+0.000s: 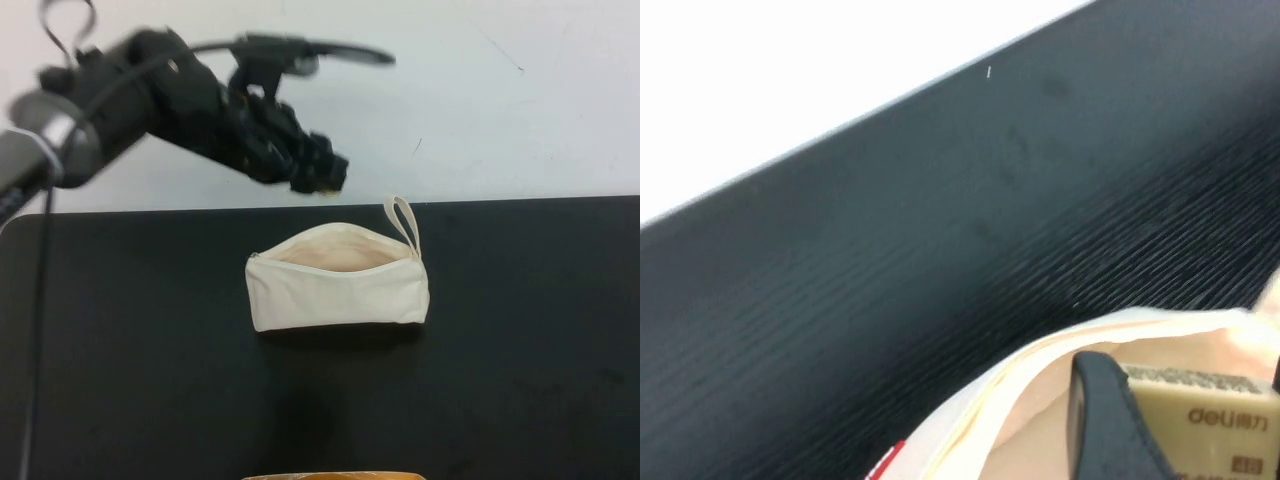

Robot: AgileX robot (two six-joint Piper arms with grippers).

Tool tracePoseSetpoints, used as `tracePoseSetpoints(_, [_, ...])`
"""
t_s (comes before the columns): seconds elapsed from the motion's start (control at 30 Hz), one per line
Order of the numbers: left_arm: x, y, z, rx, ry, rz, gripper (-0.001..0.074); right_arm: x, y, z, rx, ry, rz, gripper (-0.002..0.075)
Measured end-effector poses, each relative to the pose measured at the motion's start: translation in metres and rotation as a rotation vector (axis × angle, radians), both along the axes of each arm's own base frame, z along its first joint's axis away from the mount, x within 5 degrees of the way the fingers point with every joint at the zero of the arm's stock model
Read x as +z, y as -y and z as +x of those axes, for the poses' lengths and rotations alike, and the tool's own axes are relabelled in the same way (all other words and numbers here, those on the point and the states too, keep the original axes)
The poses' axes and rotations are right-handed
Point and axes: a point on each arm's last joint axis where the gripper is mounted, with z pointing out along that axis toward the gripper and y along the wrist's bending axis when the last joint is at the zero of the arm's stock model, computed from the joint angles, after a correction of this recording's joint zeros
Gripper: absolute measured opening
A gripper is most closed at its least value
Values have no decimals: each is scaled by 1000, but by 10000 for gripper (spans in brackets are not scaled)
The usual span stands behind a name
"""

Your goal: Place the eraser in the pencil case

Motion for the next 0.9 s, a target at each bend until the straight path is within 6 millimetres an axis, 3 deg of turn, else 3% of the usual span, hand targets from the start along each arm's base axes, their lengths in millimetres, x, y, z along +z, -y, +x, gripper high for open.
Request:
tracePoseSetpoints(0.17, [-28,4,10,-21,-36,28,295,0,0,0,0,0,0,-1])
tracePoseSetpoints(0.3, [-28,4,10,-33,-23,37,400,0,0,0,0,0,0,-1])
tracePoseSetpoints(0.37, [-25,3,10,-44,-1,47,388,0,0,0,0,0,0,-1])
tracePoseSetpoints(0.43, [-18,2,9,-47,19,52,312,0,0,0,0,0,0,-1])
tracePoseSetpoints(0.53, [2,-1,4,-42,75,50,117,0,0,0,0,0,0,-1])
tracePoseSetpoints(0.6, [21,-6,-2,-34,126,57,49,0,0,0,0,0,0,-1])
tracePoseSetpoints(0.8, [92,-27,-31,53,337,48,6,0,0,0,0,0,0,-1])
tracePoseSetpoints(0.87, [118,-35,-46,83,418,45,3,0,0,0,0,0,0,-1])
tracePoseSetpoints(0.9, [142,-44,-62,102,494,60,1,0,0,0,0,0,0,-1])
